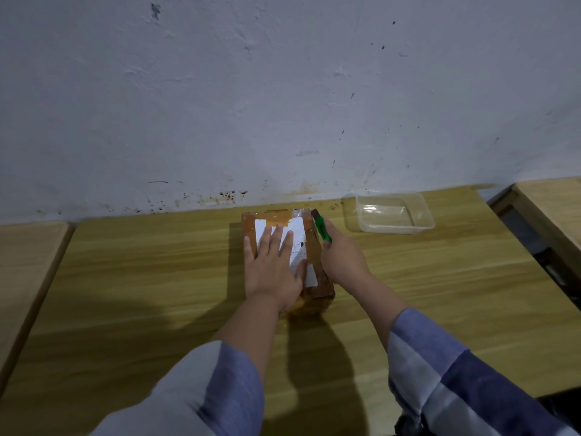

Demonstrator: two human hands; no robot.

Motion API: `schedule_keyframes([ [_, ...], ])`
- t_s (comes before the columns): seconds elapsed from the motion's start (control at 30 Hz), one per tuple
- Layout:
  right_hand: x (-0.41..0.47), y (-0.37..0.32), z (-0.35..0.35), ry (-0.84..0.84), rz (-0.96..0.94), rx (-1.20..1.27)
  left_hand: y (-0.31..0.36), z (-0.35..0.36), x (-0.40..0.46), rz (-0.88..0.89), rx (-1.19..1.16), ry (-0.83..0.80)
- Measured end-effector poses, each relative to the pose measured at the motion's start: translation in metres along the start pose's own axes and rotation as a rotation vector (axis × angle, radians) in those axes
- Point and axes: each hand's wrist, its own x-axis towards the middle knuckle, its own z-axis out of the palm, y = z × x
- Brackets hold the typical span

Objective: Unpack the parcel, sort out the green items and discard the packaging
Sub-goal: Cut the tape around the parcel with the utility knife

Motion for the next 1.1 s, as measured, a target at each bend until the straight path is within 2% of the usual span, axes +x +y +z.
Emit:
schedule_keyframes([
  [0.27, 0.0, -0.015, -0.003, -0.094, -0.052, -0.324, 0.0, -0.001, -0.002, -0.001, 0.007, -0.002],
  [0.53, -0.004, -0.026, 0.002, -0.135, -0.051, -0.434, 0.001, -0.001, -0.002, -0.021, 0.069, -0.033],
  [0.77, -0.013, -0.024, 0.003, -0.152, 0.009, -0.361, 0.001, -0.002, -0.002, -0.024, 0.052, -0.019],
  [0.9, -0.02, -0.021, 0.007, -0.121, -0.016, -0.396, 0.002, -0.013, -0.006, -0.003, 0.078, -0.074],
  [1.1, -0.036, -0.013, 0.0, -0.148, -0.005, -0.352, 0.001, -0.001, -0.002, -0.01, 0.078, -0.034],
])
